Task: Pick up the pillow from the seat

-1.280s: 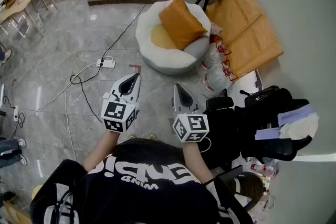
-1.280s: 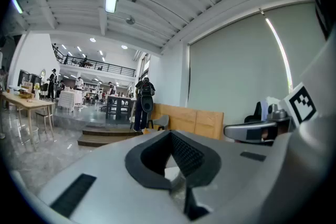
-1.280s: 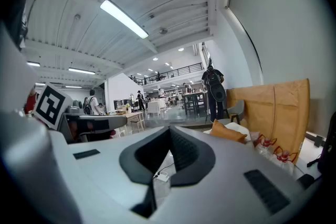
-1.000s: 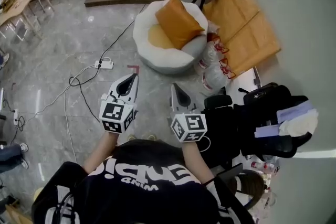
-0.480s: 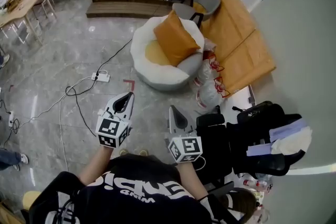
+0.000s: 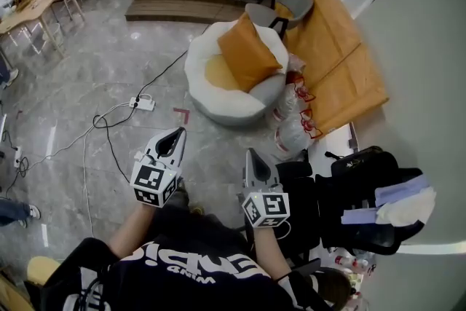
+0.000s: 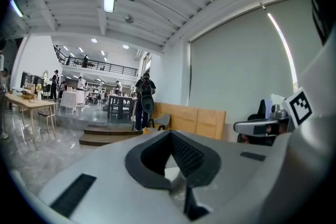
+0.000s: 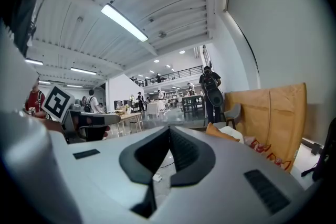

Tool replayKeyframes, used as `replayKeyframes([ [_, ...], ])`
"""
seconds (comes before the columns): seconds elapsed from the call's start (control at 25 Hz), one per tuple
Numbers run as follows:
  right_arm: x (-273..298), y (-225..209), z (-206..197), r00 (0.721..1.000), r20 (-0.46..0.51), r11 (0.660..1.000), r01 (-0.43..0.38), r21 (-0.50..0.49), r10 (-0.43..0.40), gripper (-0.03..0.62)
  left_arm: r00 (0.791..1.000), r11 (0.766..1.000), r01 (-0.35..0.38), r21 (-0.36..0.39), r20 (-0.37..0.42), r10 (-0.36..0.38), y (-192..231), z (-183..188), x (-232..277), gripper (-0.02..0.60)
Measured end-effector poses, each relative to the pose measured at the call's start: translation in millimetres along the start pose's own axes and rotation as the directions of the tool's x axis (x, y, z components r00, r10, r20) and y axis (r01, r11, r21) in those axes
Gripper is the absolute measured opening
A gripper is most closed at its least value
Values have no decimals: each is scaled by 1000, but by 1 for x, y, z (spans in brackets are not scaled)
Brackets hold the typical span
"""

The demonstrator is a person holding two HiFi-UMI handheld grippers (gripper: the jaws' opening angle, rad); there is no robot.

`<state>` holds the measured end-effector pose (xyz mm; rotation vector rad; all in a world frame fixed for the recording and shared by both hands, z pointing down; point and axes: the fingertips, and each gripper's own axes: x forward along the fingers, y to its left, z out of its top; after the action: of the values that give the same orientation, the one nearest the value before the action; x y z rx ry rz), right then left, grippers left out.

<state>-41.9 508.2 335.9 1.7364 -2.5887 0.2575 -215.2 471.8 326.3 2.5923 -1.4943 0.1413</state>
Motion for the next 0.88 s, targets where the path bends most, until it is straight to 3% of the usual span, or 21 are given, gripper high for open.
replayKeyframes([
  [0.48,45,-18,-7,999,-6,999,42,18,-42,21,999,999,35,-12,28,-34,27,10,53,8],
  [0.88,120,-32,-1,998,-9,997,68,44,-67,21,998,999,54,-8,23,-54,75,26,114,8],
])
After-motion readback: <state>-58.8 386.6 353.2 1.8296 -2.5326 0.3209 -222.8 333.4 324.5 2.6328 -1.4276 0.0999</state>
